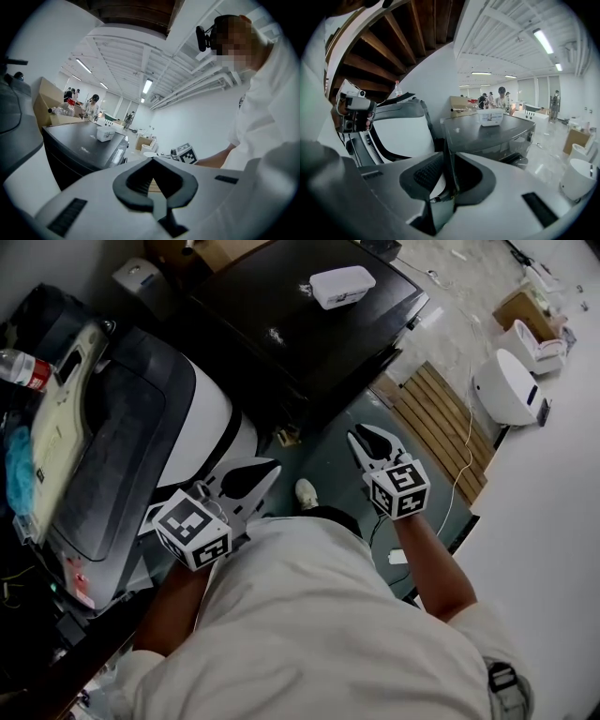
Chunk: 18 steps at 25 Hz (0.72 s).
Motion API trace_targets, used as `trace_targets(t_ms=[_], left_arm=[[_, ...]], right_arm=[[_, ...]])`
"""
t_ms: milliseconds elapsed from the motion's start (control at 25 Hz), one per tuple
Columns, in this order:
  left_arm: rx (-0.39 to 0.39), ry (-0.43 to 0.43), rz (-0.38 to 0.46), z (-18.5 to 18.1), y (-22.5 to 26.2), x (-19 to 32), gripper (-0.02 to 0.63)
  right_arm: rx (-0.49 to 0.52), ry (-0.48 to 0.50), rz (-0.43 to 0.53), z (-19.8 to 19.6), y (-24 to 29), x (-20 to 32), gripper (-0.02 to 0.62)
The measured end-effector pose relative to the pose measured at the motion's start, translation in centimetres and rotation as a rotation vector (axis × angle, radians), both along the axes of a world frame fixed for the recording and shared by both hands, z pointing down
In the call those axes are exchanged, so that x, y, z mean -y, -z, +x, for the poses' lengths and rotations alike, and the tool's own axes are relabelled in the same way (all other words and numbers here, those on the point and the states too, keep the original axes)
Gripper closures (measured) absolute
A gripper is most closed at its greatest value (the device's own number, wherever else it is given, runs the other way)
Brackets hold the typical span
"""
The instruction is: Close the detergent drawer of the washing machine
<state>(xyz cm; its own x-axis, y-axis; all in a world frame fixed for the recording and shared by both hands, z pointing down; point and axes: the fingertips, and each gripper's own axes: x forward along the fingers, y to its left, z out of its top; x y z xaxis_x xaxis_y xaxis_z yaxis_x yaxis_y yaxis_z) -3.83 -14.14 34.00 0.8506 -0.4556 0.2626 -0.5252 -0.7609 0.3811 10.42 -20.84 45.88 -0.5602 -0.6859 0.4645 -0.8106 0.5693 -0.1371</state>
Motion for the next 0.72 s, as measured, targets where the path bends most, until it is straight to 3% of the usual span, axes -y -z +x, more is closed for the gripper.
trace_targets(t_ms=[320,720], left_arm=[[-0.006,-0.031,0.013,-1.5,0.4,-3.3,0.612],[-0.028,-0.074,0.016,-3.5,0.5,-6.8,0.612]], right_arm=[[0.026,-0.021,0.022,-1.4,2.7,-5.4,0.517],[0.032,-0.072,0.085,-3.2,6.1,-10.1,0.576]])
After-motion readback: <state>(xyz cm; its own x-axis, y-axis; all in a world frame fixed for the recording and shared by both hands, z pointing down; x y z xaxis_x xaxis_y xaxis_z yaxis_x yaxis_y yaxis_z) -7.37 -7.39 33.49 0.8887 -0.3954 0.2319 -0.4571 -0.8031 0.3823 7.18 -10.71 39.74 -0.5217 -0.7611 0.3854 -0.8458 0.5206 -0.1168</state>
